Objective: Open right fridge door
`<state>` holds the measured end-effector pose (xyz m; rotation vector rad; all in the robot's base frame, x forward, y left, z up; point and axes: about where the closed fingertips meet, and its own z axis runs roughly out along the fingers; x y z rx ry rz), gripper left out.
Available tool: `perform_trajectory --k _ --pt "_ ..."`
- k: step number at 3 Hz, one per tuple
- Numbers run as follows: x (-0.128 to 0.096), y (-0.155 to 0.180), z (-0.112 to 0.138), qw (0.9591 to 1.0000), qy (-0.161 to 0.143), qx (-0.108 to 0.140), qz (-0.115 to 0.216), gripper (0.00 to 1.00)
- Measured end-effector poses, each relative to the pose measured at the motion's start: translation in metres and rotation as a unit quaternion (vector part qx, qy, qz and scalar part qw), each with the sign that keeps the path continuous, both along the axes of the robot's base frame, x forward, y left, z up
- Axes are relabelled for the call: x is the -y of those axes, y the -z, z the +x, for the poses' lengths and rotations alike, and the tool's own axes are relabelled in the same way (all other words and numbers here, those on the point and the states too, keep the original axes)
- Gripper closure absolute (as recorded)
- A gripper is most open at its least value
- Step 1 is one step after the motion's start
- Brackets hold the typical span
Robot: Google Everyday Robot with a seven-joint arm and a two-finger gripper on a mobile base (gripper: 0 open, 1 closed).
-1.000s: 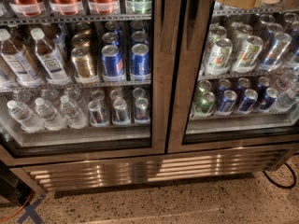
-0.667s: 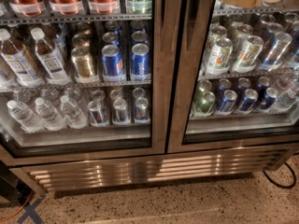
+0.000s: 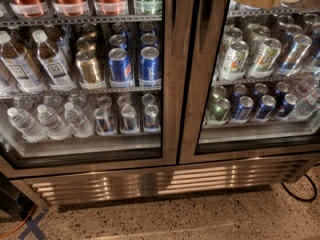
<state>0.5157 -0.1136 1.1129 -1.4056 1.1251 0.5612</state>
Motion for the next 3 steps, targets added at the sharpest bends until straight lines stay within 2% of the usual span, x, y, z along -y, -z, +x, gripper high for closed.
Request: perform_trajectory --k 3 --pt "-0.0001 0.0 0.0 1.0 0.0 0.0 0.0 0.13"
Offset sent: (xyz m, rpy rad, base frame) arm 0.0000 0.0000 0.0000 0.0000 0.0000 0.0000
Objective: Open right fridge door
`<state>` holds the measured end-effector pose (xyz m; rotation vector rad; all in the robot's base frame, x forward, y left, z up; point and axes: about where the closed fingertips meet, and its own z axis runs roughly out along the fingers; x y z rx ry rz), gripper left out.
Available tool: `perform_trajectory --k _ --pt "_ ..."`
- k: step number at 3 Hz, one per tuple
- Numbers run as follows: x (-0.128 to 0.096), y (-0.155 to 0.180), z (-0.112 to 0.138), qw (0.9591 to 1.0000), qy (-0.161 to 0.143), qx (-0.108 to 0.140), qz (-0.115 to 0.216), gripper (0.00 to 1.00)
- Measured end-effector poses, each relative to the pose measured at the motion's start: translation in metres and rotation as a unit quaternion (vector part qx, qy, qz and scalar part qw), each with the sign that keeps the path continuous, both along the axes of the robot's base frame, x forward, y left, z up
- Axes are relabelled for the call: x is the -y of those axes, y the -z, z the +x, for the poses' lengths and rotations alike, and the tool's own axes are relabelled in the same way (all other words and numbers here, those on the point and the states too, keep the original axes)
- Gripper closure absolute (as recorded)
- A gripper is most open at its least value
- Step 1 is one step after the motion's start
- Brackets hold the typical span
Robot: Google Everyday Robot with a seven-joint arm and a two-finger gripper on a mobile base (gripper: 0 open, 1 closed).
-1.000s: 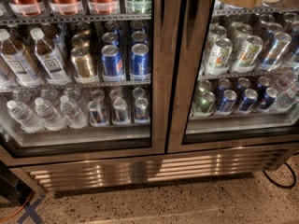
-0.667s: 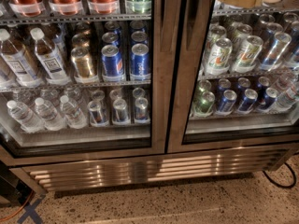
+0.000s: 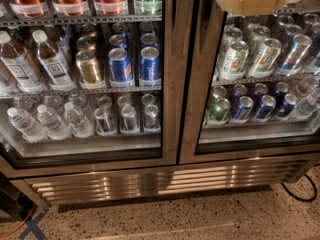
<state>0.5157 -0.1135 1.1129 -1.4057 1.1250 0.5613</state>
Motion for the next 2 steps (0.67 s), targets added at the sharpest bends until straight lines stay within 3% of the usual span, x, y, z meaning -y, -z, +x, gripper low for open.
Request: perform_trajectory --k 1,2 --pt "0.0 0.0 0.0 1.0 0.0 0.0 0.0 0.0" --pt "-0.0001 0.0 0.0 1.0 0.0 0.0 0.0 0.0"
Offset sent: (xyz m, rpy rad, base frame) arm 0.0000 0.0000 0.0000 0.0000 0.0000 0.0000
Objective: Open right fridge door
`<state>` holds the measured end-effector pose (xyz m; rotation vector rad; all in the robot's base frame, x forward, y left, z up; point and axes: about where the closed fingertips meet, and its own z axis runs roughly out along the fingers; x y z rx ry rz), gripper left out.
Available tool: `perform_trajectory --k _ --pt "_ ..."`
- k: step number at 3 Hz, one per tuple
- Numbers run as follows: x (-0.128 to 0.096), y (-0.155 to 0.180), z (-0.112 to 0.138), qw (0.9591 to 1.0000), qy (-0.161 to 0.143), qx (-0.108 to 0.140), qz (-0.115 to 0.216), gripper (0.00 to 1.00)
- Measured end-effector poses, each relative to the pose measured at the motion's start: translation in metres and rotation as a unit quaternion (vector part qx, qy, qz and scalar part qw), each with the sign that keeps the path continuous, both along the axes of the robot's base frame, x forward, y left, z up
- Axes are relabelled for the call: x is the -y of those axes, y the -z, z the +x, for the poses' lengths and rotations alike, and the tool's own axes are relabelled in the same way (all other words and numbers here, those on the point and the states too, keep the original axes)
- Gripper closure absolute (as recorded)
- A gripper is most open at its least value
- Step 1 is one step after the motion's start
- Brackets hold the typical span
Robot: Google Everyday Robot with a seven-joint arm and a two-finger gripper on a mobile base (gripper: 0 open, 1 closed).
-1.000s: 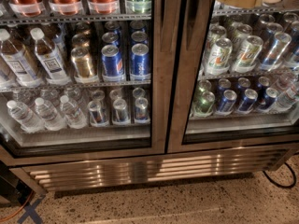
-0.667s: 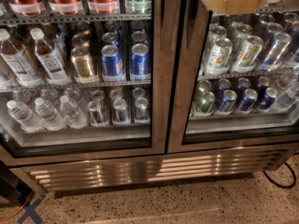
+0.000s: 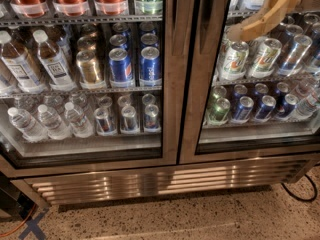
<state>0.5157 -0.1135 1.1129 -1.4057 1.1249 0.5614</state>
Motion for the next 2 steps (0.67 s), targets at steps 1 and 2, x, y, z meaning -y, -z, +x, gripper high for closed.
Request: perform_trajectory --k 1,2 --pt "-0.0054 -0.0014 0.0002 0.9997 -0.018 -0.003 0.018 0.0" --pt "-0.0105 -0.0027 0.0005 0.9984 -0.039 -0.012 0.04 0.0"
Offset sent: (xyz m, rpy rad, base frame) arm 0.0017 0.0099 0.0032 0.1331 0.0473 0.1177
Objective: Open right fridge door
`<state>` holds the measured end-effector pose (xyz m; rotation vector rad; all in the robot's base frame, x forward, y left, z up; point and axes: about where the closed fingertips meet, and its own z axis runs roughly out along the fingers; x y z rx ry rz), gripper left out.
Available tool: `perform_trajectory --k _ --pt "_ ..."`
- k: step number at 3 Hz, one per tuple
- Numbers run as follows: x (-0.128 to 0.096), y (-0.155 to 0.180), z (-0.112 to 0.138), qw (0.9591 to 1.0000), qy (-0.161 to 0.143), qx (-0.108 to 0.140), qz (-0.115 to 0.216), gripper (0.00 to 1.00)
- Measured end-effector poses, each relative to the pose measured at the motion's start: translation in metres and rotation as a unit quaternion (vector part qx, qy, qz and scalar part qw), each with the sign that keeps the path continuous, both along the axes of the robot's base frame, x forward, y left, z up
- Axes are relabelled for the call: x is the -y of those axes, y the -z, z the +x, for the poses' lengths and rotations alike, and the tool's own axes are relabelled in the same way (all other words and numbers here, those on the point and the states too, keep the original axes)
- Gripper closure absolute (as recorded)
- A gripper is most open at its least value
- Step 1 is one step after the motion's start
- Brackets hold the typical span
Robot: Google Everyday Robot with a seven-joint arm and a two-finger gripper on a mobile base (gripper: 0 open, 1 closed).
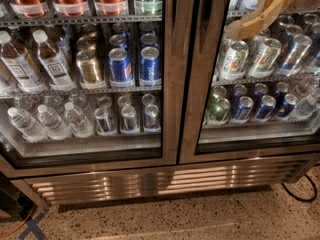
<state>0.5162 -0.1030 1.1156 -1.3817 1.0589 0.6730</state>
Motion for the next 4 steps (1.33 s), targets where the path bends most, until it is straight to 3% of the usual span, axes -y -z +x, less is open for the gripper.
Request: perform_trajectory --k 2,3,4 --pt "-0.0013 0.0001 -0.0029 0.9999 -0.01 -0.007 0.009 0.0" --pt "-0.0013 0.0001 -0.0029 0.9999 -0.01 -0.007 0.009 0.18" --pt "-0.0013 0.0001 -0.0029 0.9999 -0.01 -0.007 0.009 0.43"
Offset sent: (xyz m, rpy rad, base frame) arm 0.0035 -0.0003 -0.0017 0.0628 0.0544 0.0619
